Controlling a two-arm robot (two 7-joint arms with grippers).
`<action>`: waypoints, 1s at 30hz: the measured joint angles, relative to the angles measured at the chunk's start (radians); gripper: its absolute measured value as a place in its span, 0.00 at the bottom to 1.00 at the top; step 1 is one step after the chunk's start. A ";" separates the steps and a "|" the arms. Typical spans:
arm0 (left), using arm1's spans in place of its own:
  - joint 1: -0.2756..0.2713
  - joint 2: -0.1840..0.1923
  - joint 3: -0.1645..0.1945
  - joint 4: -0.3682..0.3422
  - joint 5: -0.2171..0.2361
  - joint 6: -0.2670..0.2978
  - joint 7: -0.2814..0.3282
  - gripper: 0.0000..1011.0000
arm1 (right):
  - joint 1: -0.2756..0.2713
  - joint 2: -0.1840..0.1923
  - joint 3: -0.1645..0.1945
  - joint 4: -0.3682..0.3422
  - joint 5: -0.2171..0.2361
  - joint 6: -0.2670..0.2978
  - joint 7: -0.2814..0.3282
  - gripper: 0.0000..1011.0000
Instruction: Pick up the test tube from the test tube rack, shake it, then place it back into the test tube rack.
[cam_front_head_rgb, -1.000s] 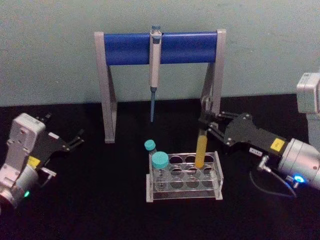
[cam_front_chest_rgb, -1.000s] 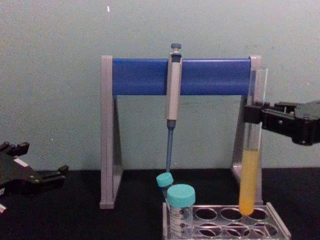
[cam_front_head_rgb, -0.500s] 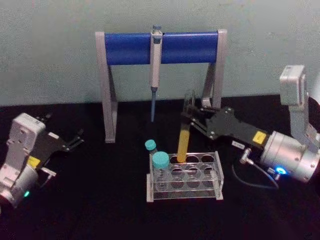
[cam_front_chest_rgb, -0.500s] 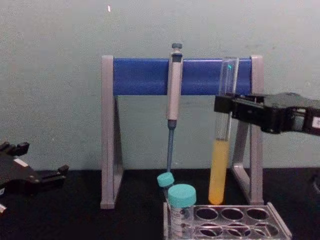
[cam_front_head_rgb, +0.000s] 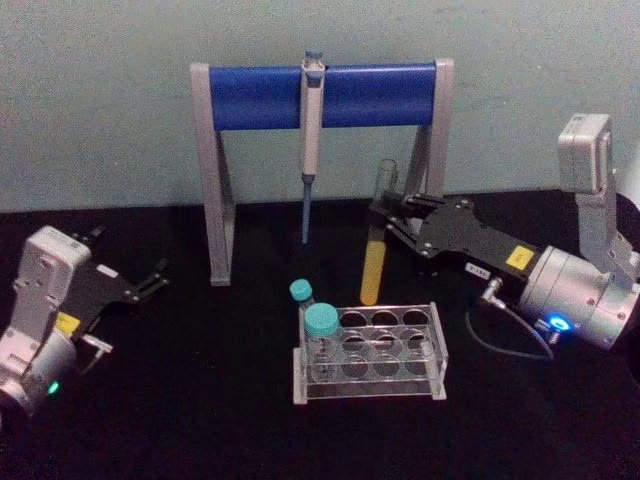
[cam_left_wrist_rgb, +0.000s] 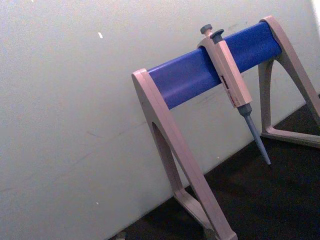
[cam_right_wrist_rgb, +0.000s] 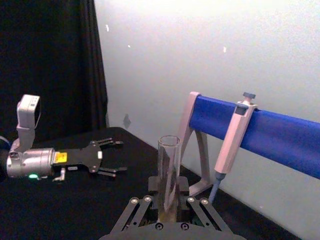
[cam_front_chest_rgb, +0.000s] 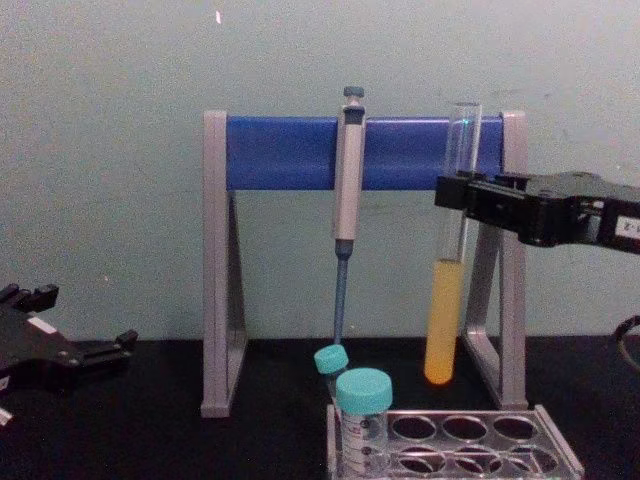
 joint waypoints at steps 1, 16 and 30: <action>0.000 0.000 0.000 0.000 0.000 0.000 0.000 0.99 | -0.001 0.001 0.001 0.000 -0.001 0.000 -0.001 0.23; 0.000 0.000 0.000 0.000 0.000 0.000 0.000 0.99 | -0.085 0.068 0.053 -0.067 -0.004 -0.004 -0.022 0.23; 0.000 0.000 0.000 0.000 0.000 0.000 0.000 0.99 | -0.085 0.055 0.007 -0.089 0.020 0.005 0.038 0.23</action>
